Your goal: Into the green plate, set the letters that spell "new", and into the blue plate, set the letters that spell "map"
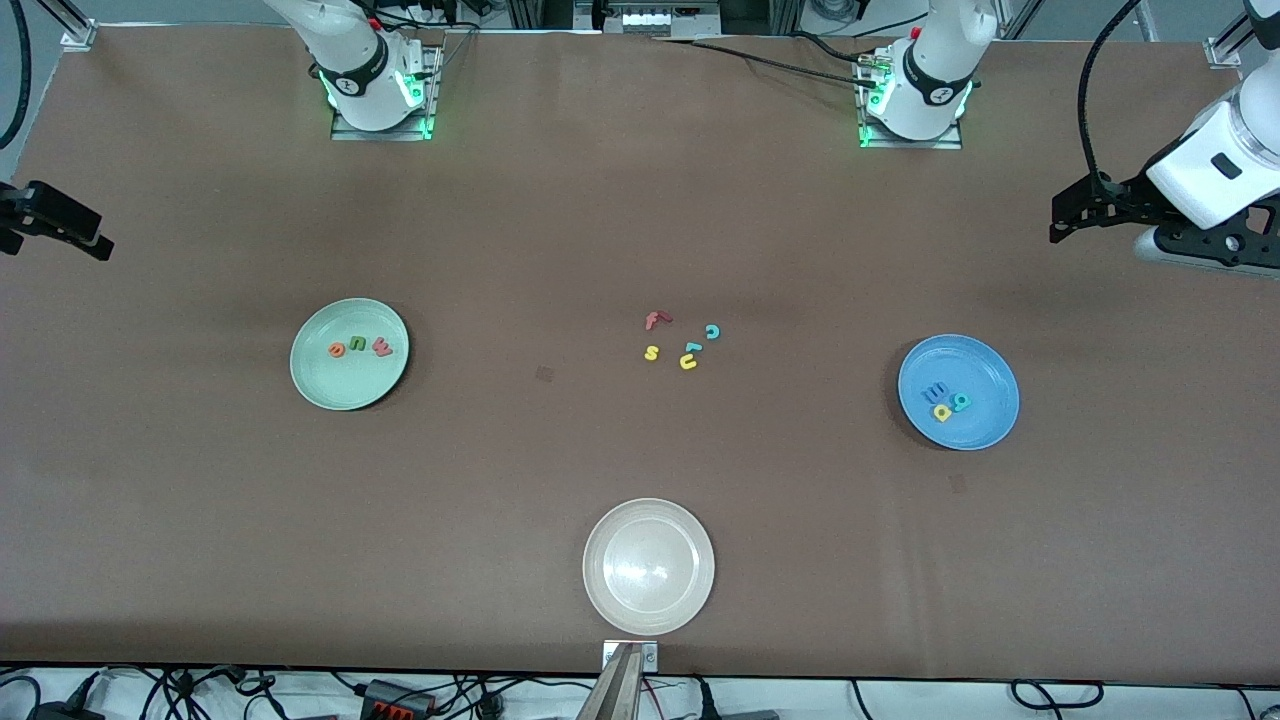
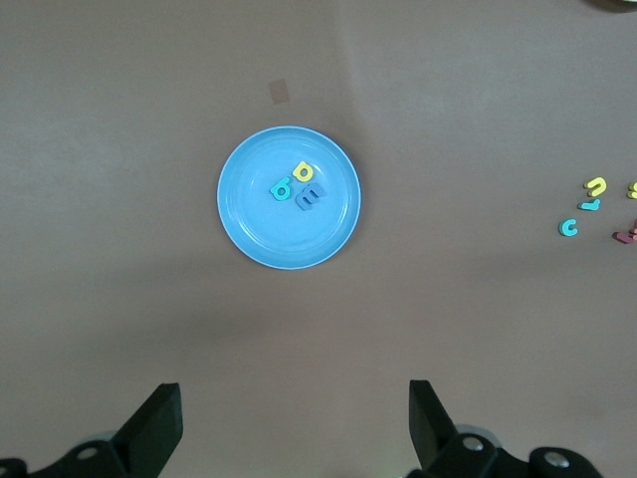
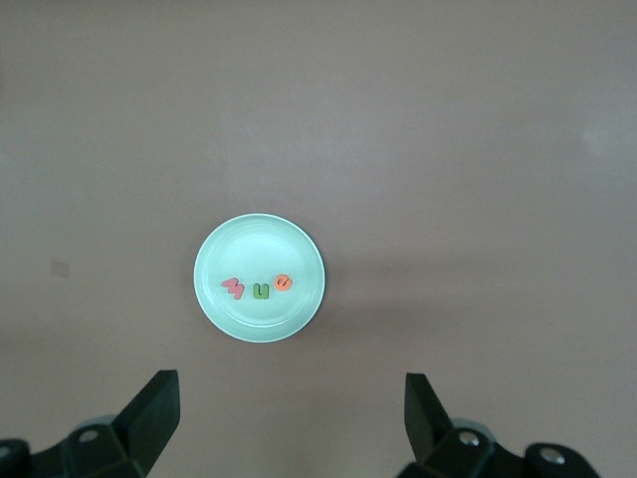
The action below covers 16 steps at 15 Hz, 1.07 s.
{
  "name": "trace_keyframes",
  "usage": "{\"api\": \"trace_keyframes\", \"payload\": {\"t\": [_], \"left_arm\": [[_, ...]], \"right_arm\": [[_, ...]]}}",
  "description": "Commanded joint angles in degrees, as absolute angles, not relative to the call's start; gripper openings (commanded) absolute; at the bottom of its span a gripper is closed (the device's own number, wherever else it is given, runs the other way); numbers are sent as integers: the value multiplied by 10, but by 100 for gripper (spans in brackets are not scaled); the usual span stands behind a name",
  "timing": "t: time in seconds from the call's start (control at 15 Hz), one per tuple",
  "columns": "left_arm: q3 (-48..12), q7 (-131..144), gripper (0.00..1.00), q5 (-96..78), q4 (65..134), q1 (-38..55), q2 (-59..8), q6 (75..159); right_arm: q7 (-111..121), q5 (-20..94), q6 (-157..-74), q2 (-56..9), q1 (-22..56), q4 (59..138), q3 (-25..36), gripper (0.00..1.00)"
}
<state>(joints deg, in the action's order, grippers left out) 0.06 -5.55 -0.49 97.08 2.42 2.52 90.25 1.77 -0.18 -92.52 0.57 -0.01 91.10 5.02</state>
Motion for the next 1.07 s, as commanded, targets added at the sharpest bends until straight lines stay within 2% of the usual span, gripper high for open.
{"api": "trace_keyframes", "payload": {"t": [0.0,1.0], "left_arm": [[-2,-67,100,-7,959,21,29,893],[-2,-67,100,-7,959,21,29,891]], "right_arm": [[20,-9,-943,56,-13,972,36,100],[19,-9,-940,51,-33,969,38,100]]}}
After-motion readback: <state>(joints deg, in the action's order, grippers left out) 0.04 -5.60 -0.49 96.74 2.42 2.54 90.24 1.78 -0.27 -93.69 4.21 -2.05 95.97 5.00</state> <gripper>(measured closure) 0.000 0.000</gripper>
